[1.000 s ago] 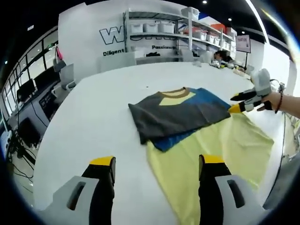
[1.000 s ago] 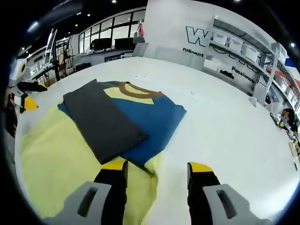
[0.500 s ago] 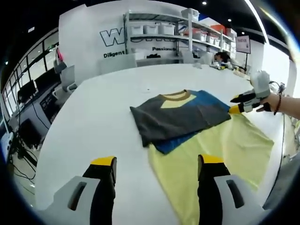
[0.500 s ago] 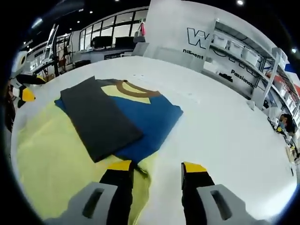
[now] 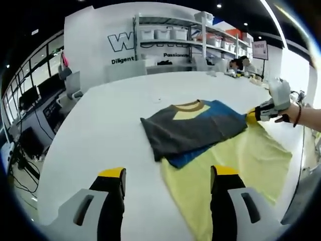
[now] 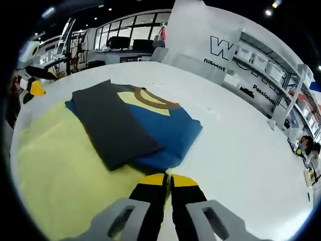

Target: Fold the garment on the visible template until the final outline fits inside the template.

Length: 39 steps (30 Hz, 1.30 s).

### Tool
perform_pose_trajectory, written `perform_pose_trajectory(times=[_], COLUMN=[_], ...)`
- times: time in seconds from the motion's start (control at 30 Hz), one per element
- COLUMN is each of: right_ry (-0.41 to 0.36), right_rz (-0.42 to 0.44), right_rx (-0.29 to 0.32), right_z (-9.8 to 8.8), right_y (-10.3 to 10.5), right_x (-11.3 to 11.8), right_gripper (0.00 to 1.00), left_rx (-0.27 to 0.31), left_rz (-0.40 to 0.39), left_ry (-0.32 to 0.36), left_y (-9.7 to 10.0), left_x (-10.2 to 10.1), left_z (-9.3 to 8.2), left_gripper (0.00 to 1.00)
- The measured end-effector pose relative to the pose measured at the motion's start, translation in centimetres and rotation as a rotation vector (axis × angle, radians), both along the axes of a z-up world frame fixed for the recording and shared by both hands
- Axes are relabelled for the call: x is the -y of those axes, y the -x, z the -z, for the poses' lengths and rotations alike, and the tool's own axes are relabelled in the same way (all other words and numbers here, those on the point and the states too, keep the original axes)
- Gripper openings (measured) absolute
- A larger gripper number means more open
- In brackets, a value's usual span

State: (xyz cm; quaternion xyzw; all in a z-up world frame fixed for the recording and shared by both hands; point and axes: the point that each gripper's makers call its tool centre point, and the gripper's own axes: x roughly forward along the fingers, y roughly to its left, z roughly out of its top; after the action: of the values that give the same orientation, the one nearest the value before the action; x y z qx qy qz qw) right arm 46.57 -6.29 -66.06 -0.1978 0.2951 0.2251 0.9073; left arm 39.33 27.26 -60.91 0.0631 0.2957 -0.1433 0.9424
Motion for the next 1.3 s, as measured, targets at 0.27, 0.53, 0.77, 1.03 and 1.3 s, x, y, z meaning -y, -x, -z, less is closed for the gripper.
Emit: perform_pose_trajectory(times=[0.27, 0.53, 0.77, 1.03, 1.3], right_ry=[-0.085, -0.107, -0.127, -0.129, -0.135], right_rz=[0.054, 0.074, 0.081, 0.083, 0.110], right_rx=[-0.009, -0.018, -0.018, -0.015, -0.012], right_z=[-0.1, 0.1, 0.2, 0.2, 0.0], right_y=[0.1, 0.0, 0.0, 0.0, 0.1], right_x=[0.0, 0.0, 0.0, 0.1, 0.3], right_gripper=[0.00, 0.00, 0.00, 0.00, 0.00], left_rx=[-0.033, -0.066, -0.102, -0.126, -0.094], left_rz=[0.001, -0.025, -0.023, -0.009, -0.021], left_ry=[-0.015, -0.059, -0.127, -0.223, -0.240], left_y=[0.3, 0.5, 0.9, 1.3, 1.1], left_x=[0.2, -0.5, -1.2, -1.8, -2.3], left_z=[1.3, 3.4, 4.7, 5.6, 5.4], left_gripper=[0.70, 0.70, 0.71, 0.69, 0.77])
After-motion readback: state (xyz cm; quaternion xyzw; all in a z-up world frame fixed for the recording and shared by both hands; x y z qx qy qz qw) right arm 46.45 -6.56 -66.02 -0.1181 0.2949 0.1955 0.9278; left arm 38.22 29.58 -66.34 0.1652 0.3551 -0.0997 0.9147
